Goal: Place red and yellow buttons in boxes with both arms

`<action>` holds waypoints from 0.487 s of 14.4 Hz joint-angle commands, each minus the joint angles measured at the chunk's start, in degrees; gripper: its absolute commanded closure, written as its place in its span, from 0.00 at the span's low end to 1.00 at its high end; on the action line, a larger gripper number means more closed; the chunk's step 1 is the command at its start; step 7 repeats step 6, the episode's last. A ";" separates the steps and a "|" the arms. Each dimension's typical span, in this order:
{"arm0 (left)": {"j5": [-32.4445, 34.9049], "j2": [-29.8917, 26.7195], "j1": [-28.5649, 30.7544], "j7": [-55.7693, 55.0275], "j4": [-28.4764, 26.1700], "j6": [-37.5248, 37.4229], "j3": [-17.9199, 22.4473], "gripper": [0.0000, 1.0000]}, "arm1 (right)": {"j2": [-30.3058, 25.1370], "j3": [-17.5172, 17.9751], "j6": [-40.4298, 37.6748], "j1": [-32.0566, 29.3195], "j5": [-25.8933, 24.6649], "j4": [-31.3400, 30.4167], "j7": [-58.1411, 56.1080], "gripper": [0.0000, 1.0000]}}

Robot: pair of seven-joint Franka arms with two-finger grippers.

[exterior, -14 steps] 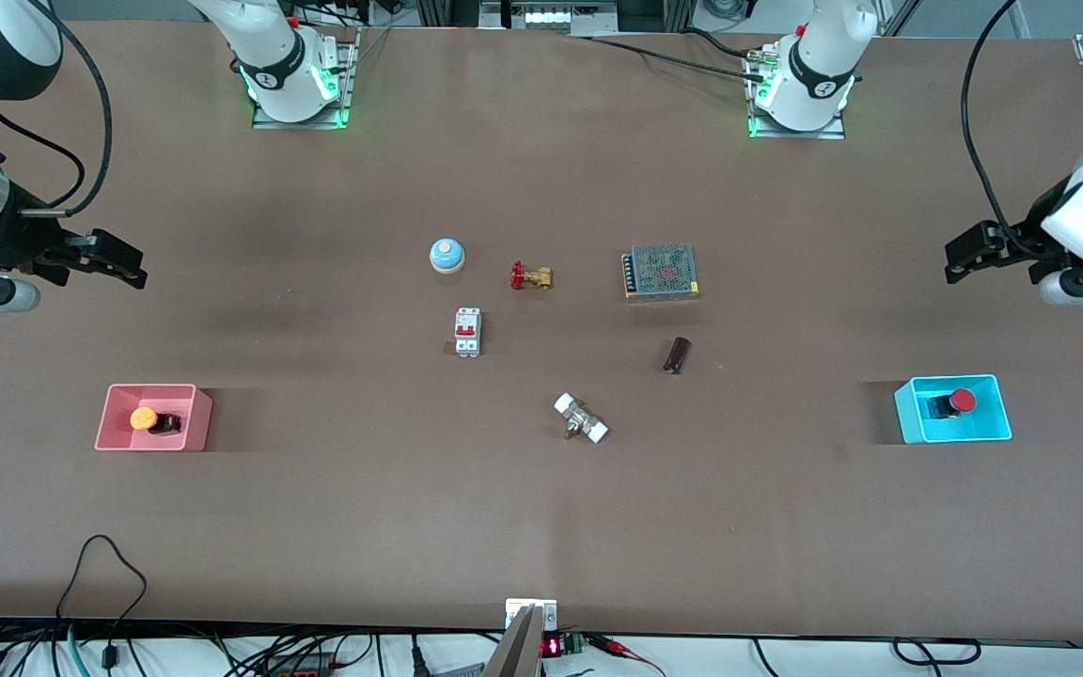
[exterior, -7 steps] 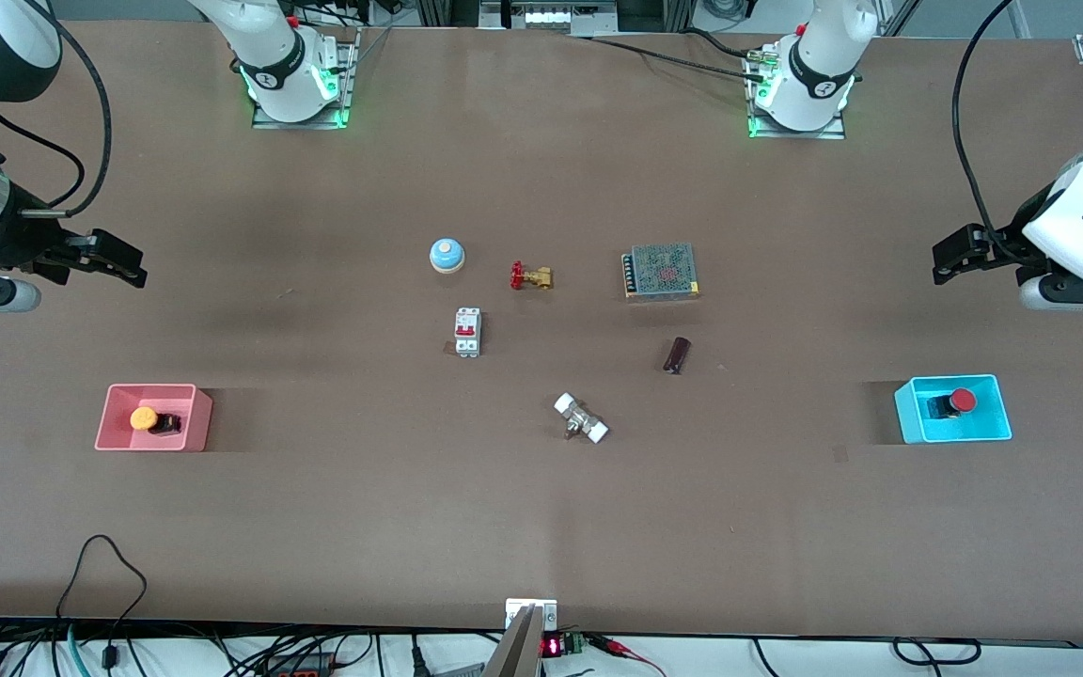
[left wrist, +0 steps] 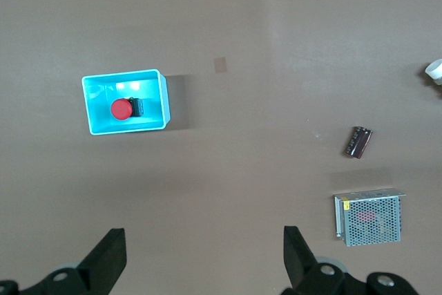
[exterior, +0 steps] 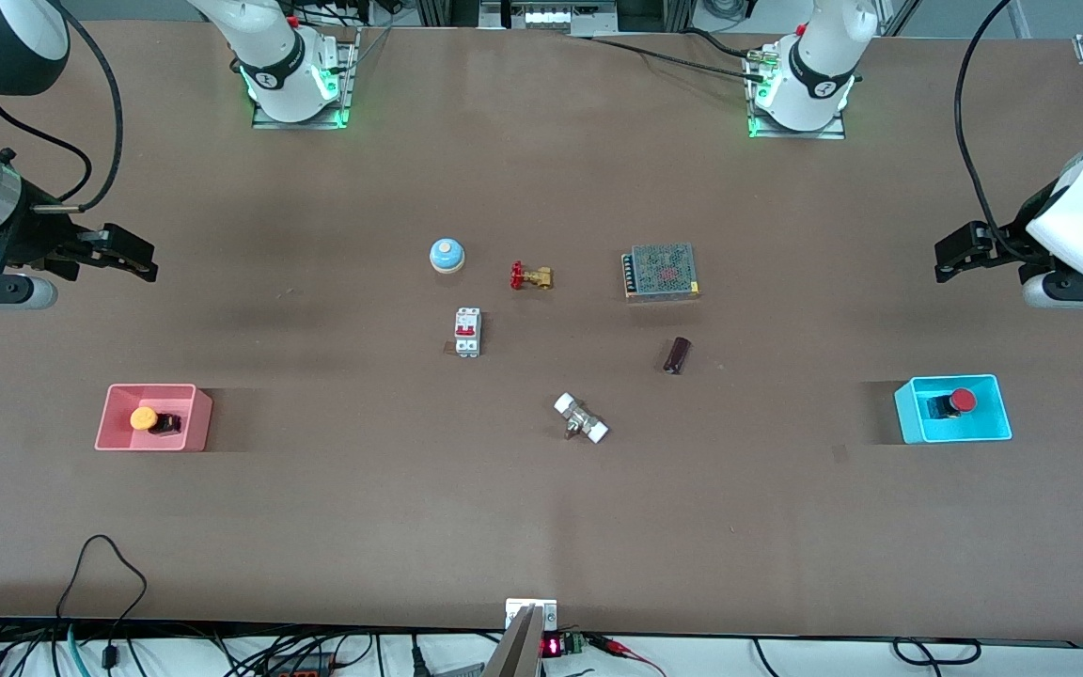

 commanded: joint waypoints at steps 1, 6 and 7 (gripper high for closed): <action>-0.44 0.84 0.61 0.98 1.74 -1.22 0.04 0.00 | 0.86 0.13 -1.47 0.01 -0.60 1.82 0.45 0.00; -0.53 0.67 0.70 1.07 1.65 -3.24 0.04 0.00 | 0.86 -0.05 -1.47 -0.08 -0.60 1.82 0.19 0.00; -0.53 0.67 0.70 1.07 1.65 -3.24 0.04 0.00 | 0.86 -0.05 -1.47 -0.08 -0.60 1.82 0.19 0.00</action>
